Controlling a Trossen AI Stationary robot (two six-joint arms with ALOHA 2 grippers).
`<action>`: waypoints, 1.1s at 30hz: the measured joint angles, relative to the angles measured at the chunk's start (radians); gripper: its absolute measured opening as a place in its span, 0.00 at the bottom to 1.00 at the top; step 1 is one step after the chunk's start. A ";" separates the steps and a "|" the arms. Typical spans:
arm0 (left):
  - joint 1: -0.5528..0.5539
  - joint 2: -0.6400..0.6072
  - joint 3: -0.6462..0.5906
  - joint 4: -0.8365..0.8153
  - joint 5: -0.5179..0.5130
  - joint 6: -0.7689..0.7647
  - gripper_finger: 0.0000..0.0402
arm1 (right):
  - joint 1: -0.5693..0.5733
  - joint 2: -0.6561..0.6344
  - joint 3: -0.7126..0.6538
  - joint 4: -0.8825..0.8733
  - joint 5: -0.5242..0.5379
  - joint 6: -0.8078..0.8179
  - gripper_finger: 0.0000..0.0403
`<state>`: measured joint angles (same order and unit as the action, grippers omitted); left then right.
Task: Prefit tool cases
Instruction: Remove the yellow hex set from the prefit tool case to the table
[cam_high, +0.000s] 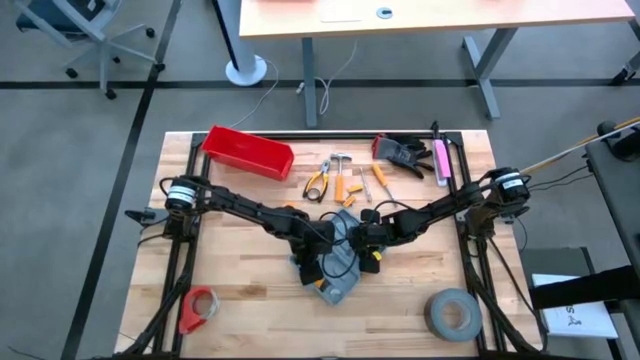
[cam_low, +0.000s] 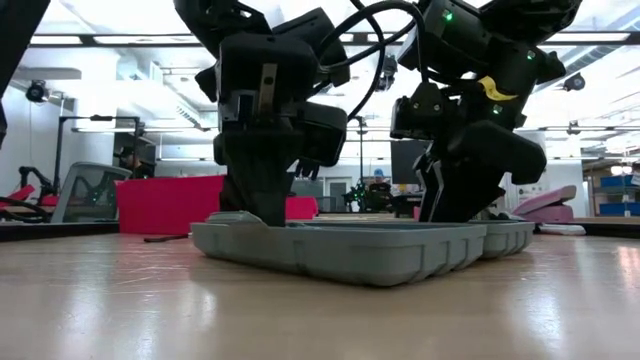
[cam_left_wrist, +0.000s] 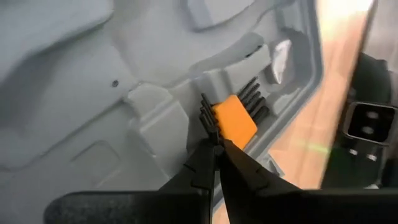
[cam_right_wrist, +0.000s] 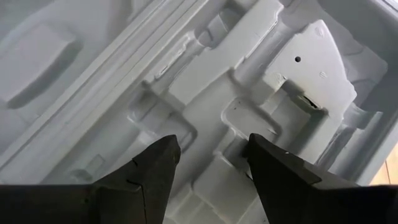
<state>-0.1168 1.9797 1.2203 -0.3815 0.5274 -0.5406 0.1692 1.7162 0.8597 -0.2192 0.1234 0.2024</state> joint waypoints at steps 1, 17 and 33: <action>0.001 -0.001 0.006 -0.007 0.011 0.005 0.02 | 0.000 0.000 0.000 0.002 0.000 0.000 0.45; 0.008 -0.035 0.094 -0.155 -0.050 0.135 0.02 | 0.000 0.000 0.000 0.001 0.000 0.014 0.45; 0.064 -0.177 0.094 -0.408 -0.410 0.245 0.02 | 0.003 -0.003 0.000 0.006 0.008 0.050 0.45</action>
<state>-0.0525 1.8032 1.3148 -0.7890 0.1172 -0.2958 0.1719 1.7134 0.8597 -0.2135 0.1314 0.2520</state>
